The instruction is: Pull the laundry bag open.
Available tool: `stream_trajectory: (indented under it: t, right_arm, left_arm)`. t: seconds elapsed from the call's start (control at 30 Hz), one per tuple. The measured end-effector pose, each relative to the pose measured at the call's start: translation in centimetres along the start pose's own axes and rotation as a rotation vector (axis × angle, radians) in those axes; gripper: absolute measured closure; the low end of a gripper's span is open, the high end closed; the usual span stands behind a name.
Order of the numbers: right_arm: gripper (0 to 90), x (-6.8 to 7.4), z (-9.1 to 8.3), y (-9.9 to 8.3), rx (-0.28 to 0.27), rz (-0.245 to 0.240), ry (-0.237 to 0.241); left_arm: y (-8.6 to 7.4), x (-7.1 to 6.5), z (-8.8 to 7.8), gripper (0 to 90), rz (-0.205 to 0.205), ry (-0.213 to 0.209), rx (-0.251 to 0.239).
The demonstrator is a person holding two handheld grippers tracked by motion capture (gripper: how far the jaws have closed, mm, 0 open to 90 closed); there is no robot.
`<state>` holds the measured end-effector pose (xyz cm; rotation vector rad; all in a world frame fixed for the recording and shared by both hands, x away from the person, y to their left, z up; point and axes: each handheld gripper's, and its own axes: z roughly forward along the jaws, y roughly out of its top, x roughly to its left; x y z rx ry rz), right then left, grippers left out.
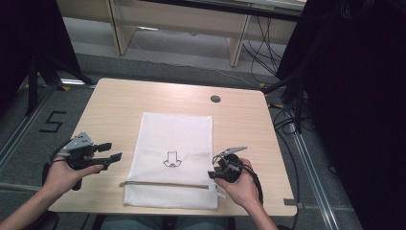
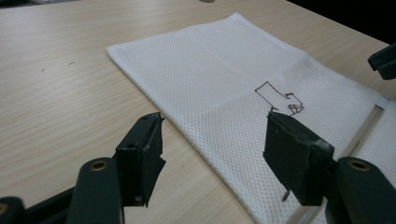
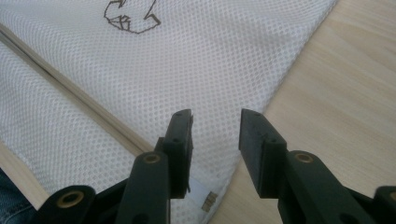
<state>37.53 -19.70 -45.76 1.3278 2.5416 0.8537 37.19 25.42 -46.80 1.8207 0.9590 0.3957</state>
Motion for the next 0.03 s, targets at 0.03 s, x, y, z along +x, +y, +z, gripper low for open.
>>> stream_trajectory:
  t: [0.03]
  right_arm:
    - [63.8,0.02,-0.05,-0.02,-0.001,0.02,0.004]
  left_arm:
    - [-0.27,0.01,0.23,37.3,0.023,0.02,0.014]
